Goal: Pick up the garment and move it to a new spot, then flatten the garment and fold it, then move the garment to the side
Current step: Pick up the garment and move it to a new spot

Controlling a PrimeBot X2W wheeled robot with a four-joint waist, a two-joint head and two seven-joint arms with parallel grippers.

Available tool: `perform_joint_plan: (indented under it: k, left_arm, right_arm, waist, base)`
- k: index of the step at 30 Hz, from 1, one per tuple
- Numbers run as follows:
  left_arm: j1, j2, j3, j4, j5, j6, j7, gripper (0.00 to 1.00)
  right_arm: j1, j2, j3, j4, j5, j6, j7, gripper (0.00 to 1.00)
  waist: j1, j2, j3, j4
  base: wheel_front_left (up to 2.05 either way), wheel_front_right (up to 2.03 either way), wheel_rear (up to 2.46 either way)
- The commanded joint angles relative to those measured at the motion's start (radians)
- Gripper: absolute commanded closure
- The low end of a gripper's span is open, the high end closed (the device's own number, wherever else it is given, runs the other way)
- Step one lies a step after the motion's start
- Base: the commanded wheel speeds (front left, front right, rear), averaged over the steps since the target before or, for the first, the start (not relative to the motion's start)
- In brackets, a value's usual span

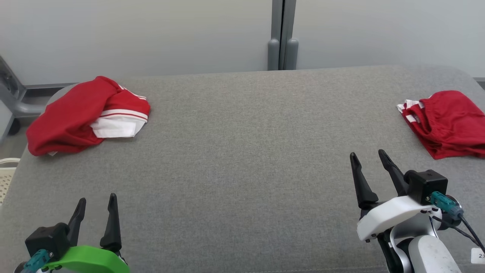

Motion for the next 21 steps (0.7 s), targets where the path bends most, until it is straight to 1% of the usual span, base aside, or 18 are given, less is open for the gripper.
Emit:
perform_joint_plan:
  k: [1,6,12,17,19,20,21]
  left_arm:
    - [-0.016,0.009,-0.001,-0.003,0.006,0.006,0.003,0.00]
    - [-0.021,0.017,0.001,-0.017,0.016,0.017,0.006,0.00]
    - [-0.022,0.020,0.002,-0.033,0.027,0.038,0.011,0.00]
    - [-0.010,0.020,0.005,-0.040,0.026,0.047,0.009,0.00]
    - [-0.005,0.017,0.007,-0.042,0.023,0.048,0.008,0.00]
    - [-0.005,0.017,0.007,-0.042,0.023,0.048,0.008,0.00]
    - [-0.003,0.016,0.008,-0.043,0.022,0.049,0.007,0.00]
  right_arm:
    - [0.008,-0.001,-0.001,-0.007,0.007,-0.001,-0.006,0.00]
    - [0.015,0.000,0.004,-0.014,0.005,-0.001,-0.006,0.00]
    - [0.024,-0.001,0.002,-0.034,0.003,-0.001,-0.004,0.00]
    - [0.023,-0.001,0.007,-0.038,0.014,-0.001,-0.007,0.00]
    - [0.022,-0.001,0.009,-0.038,0.019,-0.001,-0.008,0.00]
    - [0.022,-0.001,0.009,-0.038,0.019,-0.001,-0.008,0.00]
    - [0.021,-0.001,0.010,-0.037,0.020,-0.001,-0.009,0.00]
  waist:
    - [0.0001,0.0000,0.001,0.026]
    - [0.0001,0.0000,0.003,0.104]
    - [0.0001,0.0000,0.012,0.225]
    - [0.0001,0.0000,0.016,0.321]
    - [0.0001,0.0000,0.016,0.354]
    - [0.0001,0.0000,0.016,0.354]
    - [0.0001,0.0000,0.016,0.368]
  base:
    - [0.00,0.00,0.00]
    - [0.00,0.00,0.00]
    - [0.00,0.00,0.00]
    - [0.00,0.00,0.00]
    - [0.00,0.00,0.00]
    - [0.00,0.00,0.00]
    - [0.00,0.00,0.00]
